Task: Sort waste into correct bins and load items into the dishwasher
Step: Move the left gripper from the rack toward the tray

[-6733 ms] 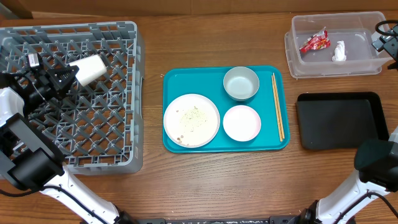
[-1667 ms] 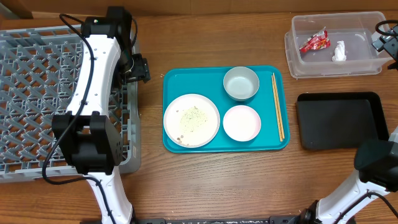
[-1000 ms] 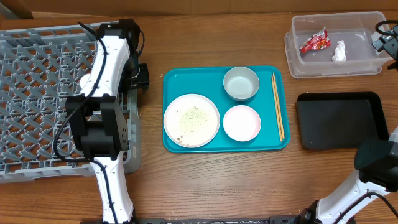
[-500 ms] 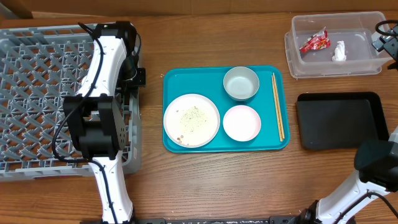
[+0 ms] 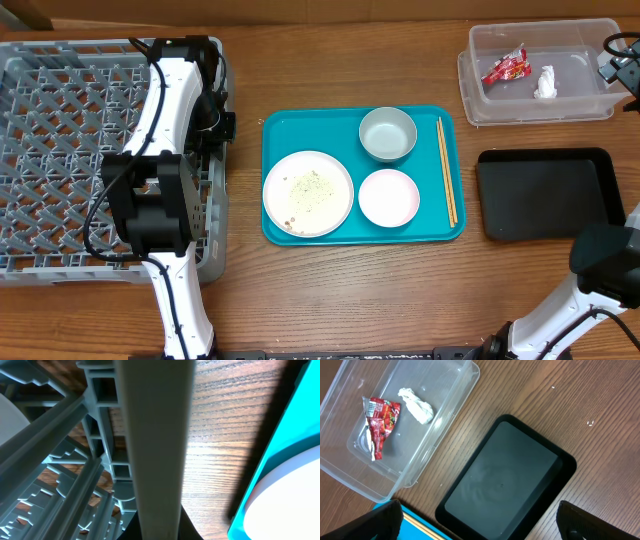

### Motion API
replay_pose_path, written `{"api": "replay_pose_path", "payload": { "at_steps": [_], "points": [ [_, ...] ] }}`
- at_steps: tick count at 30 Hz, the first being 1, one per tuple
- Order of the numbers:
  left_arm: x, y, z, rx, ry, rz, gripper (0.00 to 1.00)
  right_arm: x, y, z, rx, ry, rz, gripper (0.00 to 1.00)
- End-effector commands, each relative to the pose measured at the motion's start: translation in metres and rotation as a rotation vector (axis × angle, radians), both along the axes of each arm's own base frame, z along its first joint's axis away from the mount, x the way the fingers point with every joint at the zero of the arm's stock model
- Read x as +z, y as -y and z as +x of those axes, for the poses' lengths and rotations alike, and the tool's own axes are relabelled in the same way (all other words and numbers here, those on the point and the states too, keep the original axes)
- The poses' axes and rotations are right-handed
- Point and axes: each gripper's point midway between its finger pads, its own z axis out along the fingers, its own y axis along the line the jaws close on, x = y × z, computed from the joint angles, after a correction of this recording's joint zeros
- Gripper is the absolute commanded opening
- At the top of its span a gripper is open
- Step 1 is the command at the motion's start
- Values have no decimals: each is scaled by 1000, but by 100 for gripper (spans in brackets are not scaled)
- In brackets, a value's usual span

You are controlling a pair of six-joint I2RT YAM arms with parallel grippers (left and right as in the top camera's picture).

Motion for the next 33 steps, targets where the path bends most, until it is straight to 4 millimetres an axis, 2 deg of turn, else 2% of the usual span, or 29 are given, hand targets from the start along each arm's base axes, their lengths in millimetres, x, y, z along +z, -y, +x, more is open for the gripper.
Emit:
{"api": "replay_pose_path", "payload": {
  "at_steps": [1, 11, 14, 16, 18, 19, 20, 23, 26, 29, 33],
  "points": [
    [0, 19, -2, -119, -11, -64, 4, 17, 0, -1, -6, 48, -26, 100],
    [2, 17, -14, -124, -61, -59, 4, 17, 0, -1, -6, 48, -26, 100],
    [2, 17, -13, -116, -58, -57, 9, 17, 0, -1, -6, 48, -26, 100],
    [2, 17, -13, -114, -56, -56, 18, 17, 0, -1, -6, 48, -26, 100],
    [2, 17, -13, -100, -58, -54, 61, 17, 0, -1, -6, 48, -26, 100],
    [2, 17, -13, -85, -57, -50, 77, 17, 0, -1, -6, 48, -26, 100],
    [3, 17, -13, -76, -55, -48, 85, 17, 0, -1, -5, 48, -26, 100],
    [5, 17, -11, -73, -48, -48, 87, 17, 0, -1, -6, 48, -26, 100],
    [15, 17, -9, -59, -37, -46, 87, 17, 0, -1, -6, 48, -26, 100],
    [38, 21, 3, -42, 20, -64, 89, 17, 0, -1, -6, 48, -26, 100],
    [81, 29, 23, -39, 151, -109, 91, 17, 0, -1, -6, 48, -26, 100]
  ]
}}
